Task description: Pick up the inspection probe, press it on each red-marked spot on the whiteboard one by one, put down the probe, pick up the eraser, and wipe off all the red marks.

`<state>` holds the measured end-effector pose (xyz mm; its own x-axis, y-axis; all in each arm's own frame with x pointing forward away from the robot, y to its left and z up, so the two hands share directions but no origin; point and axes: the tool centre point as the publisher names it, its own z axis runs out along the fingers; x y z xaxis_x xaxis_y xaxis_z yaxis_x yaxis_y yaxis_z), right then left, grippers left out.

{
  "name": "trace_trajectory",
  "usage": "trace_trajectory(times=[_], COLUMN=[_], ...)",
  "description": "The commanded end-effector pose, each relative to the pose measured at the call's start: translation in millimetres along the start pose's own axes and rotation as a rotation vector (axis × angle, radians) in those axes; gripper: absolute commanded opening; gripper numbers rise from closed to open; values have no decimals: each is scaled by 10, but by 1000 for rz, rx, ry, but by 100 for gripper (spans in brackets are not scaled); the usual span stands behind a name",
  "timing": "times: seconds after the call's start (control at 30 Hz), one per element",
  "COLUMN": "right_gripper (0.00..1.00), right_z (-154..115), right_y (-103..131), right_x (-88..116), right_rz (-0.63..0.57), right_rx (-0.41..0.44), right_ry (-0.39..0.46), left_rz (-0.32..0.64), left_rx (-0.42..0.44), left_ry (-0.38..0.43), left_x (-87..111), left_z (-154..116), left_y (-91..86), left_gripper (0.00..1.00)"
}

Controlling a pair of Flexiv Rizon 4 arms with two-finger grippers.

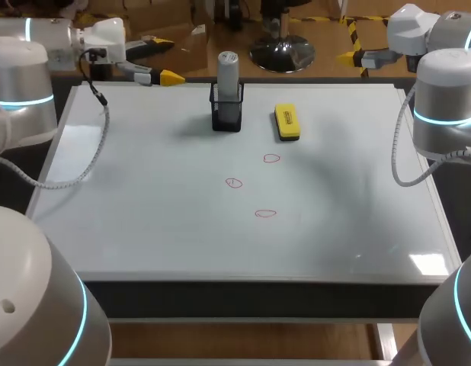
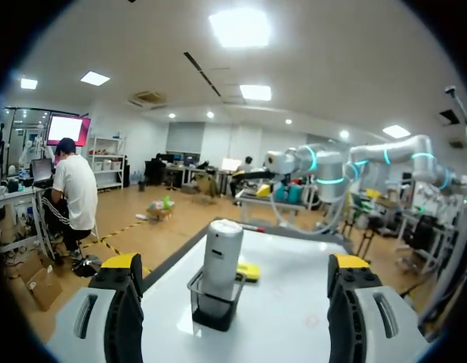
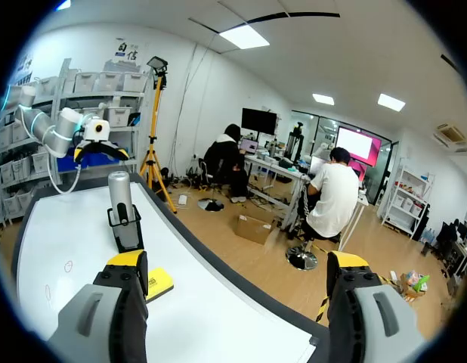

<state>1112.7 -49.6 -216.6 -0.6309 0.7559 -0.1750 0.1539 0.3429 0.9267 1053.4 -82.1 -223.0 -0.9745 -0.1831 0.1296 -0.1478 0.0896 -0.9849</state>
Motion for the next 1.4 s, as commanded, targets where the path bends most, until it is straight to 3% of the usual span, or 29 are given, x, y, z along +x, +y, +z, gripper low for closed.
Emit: trace_trajectory(times=[0.03, 0.43, 0.73, 1.4], right_gripper=[100, 100, 100, 100], right_z=[3, 3, 3, 3], right_y=[0, 0, 0, 0], right_x=[-6, -6, -6, -6], right_rz=[0, 0, 0, 0], right_rx=[1, 1, 1, 1], right_ry=[1, 1, 1, 1], left_rz=[2, 10, 12, 3], left_rx=[8, 33, 48, 38], left_ry=[72, 123, 156, 153], left_x=[-69, -169, -82, -138], left_z=[134, 481, 760, 1262], left_y=[66, 140, 177, 368], left_gripper=[100, 100, 100, 100])
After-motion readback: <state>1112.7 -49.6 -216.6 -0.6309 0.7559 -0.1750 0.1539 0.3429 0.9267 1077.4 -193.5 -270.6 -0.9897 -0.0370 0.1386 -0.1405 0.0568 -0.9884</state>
